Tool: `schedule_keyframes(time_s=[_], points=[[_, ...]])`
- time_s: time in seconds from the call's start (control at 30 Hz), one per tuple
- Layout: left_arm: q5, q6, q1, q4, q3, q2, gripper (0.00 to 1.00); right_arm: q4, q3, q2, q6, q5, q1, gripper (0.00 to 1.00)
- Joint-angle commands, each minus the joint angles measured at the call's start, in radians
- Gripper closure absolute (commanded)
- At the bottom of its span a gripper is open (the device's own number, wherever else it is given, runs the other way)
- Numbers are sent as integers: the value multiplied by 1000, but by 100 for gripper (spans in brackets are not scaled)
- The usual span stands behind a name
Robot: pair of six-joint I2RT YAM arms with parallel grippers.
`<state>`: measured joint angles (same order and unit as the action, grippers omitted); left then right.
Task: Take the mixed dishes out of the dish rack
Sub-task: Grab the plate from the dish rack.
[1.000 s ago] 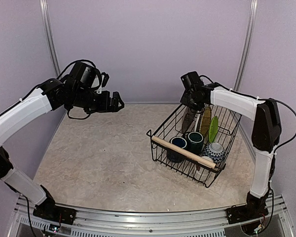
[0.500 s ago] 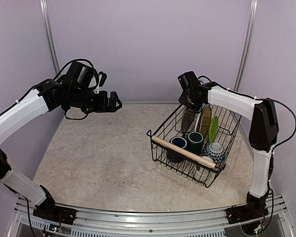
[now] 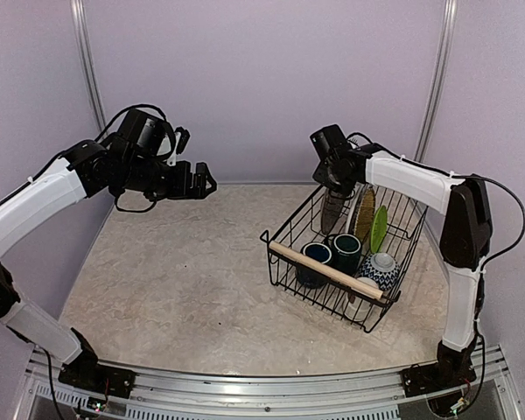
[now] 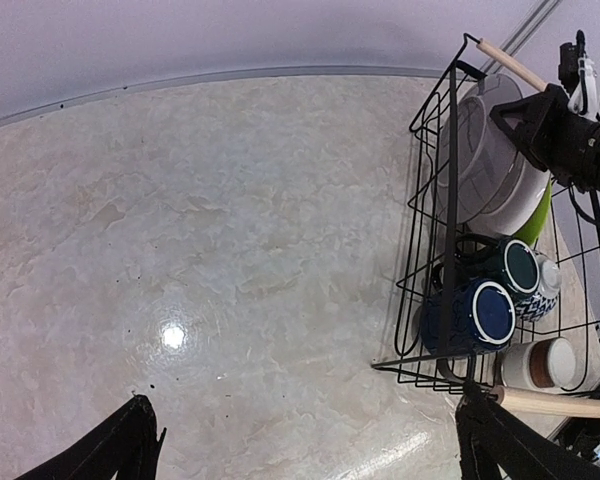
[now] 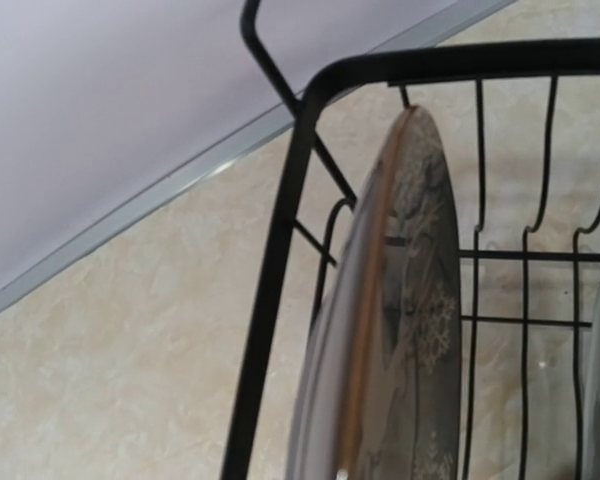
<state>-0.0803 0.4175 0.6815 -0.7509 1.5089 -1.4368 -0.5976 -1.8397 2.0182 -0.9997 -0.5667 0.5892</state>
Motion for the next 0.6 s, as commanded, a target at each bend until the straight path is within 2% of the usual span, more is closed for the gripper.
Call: schedule_keyframes(time_s=[0.0, 0.57], points=[[-7, -9, 7, -17, 2, 9, 1, -44, -36, -81, 82, -76, 8, 100], [-7, 1, 9, -26, 26, -11, 1, 53, -12, -219, 212, 6, 16, 100]])
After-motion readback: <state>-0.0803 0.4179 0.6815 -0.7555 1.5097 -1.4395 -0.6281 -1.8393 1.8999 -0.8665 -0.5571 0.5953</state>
